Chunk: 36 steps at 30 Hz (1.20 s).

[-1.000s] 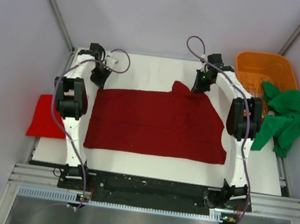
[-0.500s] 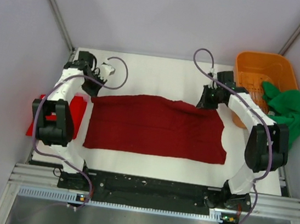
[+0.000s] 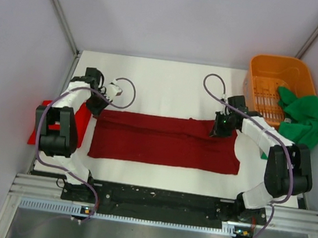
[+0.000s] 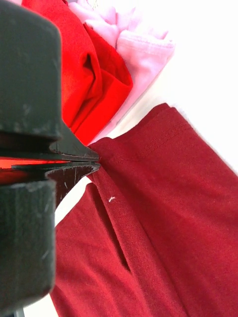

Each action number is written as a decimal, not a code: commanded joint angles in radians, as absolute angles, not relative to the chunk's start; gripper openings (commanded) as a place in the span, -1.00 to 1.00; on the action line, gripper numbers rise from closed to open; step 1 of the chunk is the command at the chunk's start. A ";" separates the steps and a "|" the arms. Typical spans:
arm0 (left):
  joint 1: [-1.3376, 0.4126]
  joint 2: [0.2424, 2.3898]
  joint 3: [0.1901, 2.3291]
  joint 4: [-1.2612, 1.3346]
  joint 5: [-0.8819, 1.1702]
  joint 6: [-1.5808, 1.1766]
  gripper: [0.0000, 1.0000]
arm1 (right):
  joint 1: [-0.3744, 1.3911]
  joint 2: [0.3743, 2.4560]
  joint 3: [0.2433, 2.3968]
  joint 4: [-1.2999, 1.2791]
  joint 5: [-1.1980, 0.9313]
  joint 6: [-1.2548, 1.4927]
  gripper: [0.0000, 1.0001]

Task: Fold and stack the t-shirts
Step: Fold the other side of the tshirt into a rectangle

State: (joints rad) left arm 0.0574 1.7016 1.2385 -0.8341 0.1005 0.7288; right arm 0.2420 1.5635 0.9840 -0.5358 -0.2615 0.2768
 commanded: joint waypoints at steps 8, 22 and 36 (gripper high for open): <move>0.063 1.700 1.267 -0.821 0.057 0.791 -1.00 | 0.264 1.476 0.942 -0.520 -0.270 0.259 -1.00; 0.040 1.646 1.372 -0.955 0.066 0.806 0.02 | 0.272 1.437 1.038 -0.617 -0.117 0.267 -0.08; -0.552 2.031 1.839 -0.867 0.480 0.341 -0.23 | 0.193 1.592 0.988 -0.448 -0.204 0.285 -0.42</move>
State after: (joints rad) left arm -0.5026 1.9244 1.7519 -0.9184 0.3138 0.5304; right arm 0.1894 1.5742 1.0080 -0.5072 -0.1627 0.2970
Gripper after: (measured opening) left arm 0.380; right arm 0.261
